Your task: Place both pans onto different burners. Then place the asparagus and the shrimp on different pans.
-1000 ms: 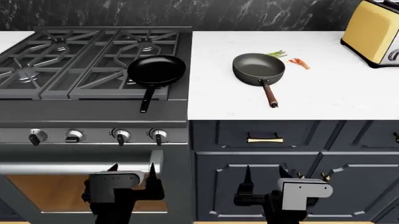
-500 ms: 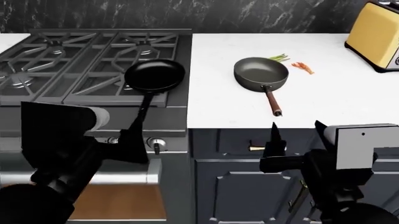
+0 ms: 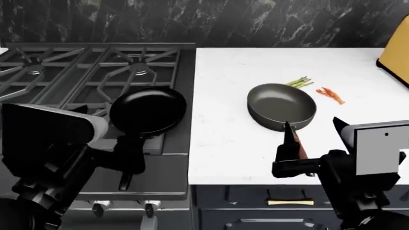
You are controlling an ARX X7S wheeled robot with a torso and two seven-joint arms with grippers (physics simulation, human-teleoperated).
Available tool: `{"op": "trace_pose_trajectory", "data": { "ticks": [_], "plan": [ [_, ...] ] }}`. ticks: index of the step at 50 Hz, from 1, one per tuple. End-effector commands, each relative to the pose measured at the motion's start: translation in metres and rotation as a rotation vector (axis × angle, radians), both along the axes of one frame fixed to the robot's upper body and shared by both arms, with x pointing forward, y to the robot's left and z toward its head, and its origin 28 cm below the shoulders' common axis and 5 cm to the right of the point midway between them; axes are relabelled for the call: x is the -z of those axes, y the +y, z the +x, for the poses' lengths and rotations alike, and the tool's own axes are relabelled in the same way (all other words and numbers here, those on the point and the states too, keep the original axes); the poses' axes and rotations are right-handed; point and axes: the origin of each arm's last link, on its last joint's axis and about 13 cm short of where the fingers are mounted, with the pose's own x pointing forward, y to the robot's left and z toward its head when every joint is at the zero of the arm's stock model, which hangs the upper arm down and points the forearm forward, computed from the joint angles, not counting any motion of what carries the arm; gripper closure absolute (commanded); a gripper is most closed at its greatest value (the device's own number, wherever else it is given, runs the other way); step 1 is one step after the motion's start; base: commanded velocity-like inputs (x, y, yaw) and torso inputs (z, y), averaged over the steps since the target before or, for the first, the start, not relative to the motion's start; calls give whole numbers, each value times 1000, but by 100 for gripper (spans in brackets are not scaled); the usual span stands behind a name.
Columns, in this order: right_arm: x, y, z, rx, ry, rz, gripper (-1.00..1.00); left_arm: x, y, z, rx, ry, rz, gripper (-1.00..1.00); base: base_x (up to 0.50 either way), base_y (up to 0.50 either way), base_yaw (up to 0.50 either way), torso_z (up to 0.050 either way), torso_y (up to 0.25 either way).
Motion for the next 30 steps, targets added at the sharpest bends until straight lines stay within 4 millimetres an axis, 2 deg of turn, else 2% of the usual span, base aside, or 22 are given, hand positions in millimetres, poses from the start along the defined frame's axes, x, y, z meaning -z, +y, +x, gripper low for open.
{"op": "trace_pose_trajectory", "data": {
  "ticks": [1,6,15,18,24,30],
  "plan": [
    [-7,-2,5,17,28,-20,-100,1,1,-1,-6,-7,11,-100,0,0,0,0,0],
    [-11,-1,10,21,104,-81,-100,2,1,-1,-10,-4,12,-100,0,0,0,0,3],
    [-23,-1,36,22,259,-62,-100,-2,2,-1,-24,-23,6,-100,0,0,0,0,0],
    [-20,-1,42,23,287,-46,-100,-9,2,-1,-27,-26,5,-100,0,0,0,0,0],
    [-12,0,46,21,322,-18,-100,-1,2,-4,-21,-17,-12,-100,0,0,0,0,0],
    [-5,1,52,16,345,2,-100,-4,2,-5,-18,-16,-16,-100,0,0,0,0,0]
  ]
}}
